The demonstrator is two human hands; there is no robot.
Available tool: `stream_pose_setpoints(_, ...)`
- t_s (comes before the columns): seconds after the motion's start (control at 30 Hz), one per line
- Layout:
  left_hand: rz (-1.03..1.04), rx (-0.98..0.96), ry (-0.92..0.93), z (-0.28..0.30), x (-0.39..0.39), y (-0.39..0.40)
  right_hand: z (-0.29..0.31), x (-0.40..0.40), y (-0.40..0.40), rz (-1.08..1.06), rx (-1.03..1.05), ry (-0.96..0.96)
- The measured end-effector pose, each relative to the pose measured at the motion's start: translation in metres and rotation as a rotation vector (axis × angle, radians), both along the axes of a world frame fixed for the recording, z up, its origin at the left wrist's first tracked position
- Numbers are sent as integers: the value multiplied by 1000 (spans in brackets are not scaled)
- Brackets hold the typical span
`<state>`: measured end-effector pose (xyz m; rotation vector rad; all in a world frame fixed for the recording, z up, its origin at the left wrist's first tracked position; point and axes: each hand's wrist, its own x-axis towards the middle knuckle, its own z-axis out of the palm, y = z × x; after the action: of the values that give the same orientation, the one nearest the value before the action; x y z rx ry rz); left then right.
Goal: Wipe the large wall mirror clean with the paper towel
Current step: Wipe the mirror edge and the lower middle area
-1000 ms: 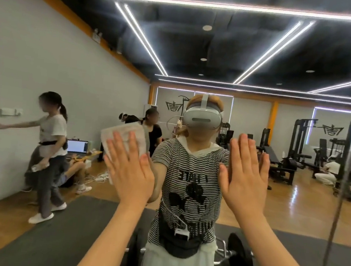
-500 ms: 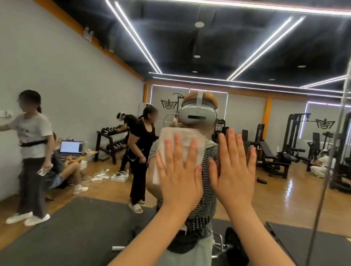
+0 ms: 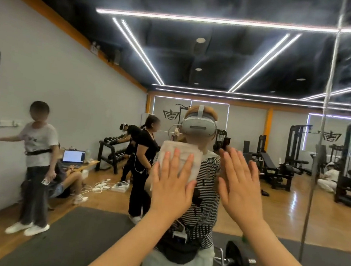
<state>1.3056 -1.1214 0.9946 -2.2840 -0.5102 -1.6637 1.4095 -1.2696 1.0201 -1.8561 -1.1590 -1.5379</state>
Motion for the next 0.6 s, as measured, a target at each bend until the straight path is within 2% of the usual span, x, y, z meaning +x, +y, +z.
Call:
stream_pose_setpoints(0.13, 20, 141, 25, 1, -7, 20, 2, 36, -50, -123, 83, 82)
stream_pose_setpoints(0.2, 15, 145, -1, -2, -2, 22, 1, 51, -64, -177, 55, 72)
stream_pose_setpoints(0.5, 28, -108, -190, -6, 26, -16, -8, 63, -60, -153, 99, -1)
stream_pose_setpoints(0.6, 36, -127, -169, -5, 39, -37, -9, 63, -60, -146, 107, 0)
